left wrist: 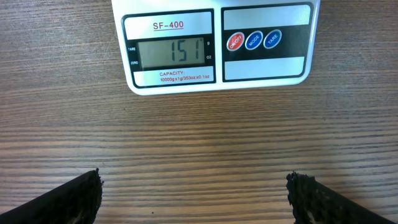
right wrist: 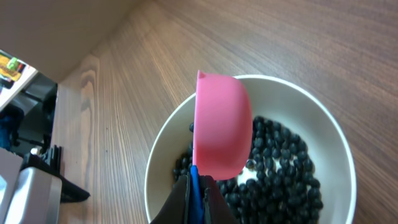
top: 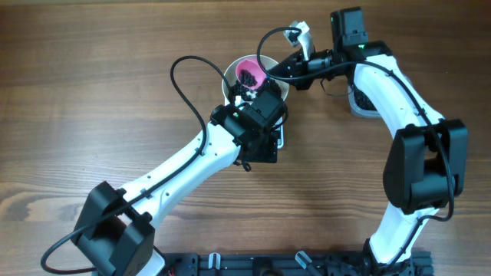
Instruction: Scoop item into bowl and weigh 150g on scale
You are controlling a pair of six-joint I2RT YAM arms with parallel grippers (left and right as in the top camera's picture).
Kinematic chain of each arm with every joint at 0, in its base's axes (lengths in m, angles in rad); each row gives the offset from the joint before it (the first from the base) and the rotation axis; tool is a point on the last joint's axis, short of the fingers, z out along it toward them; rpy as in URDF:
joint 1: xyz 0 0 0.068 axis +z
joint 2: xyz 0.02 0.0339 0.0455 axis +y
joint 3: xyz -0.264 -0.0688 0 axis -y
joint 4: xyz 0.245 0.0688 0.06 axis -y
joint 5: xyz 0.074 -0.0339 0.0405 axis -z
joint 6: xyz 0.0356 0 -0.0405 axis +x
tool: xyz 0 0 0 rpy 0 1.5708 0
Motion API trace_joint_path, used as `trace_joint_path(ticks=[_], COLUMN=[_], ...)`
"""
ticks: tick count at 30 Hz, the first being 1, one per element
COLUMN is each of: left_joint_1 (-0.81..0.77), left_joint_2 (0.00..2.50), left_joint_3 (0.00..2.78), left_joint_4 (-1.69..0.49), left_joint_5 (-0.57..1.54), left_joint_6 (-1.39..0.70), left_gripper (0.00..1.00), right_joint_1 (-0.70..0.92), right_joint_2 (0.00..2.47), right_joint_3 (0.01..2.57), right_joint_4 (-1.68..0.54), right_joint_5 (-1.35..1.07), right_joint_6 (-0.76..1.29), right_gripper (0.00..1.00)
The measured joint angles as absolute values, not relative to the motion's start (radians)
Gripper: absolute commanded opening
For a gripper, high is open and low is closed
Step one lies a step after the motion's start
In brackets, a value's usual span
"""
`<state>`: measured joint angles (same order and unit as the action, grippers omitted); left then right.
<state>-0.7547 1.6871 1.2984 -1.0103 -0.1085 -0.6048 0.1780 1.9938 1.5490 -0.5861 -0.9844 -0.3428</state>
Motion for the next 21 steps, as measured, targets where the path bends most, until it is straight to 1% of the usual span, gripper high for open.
trace_joint_path(ticks=[2, 14, 16, 21], left_joint_1=[-0.755, -0.755, -0.755, -0.755], left_joint_2=[1.687, 1.687, 1.687, 1.687], left_joint_3=[1.298, 1.298, 1.298, 1.298], left_joint_4=[-1.01, -1.01, -1.01, -1.01], left_joint_5=[-0.109, -0.109, -0.109, -0.109], left_joint_6=[-0.605, -0.605, -0.605, -0.605], left_gripper=[1.0, 1.0, 1.0, 1.0], right_joint_1=[0.179, 0.168, 0.152, 0.104], right_joint_2=[1.994, 1.994, 1.994, 1.994], right_joint_3=[1.549, 1.548, 1.547, 1.547], right_joint_4=[-0.567, -0.567, -0.556, -0.513], right_joint_5=[-0.992, -1.013, -1.014, -1.102], right_joint_6=[-0.317, -0.288, -0.249, -0.125], right_gripper=[0.04, 0.04, 0.04, 0.04])
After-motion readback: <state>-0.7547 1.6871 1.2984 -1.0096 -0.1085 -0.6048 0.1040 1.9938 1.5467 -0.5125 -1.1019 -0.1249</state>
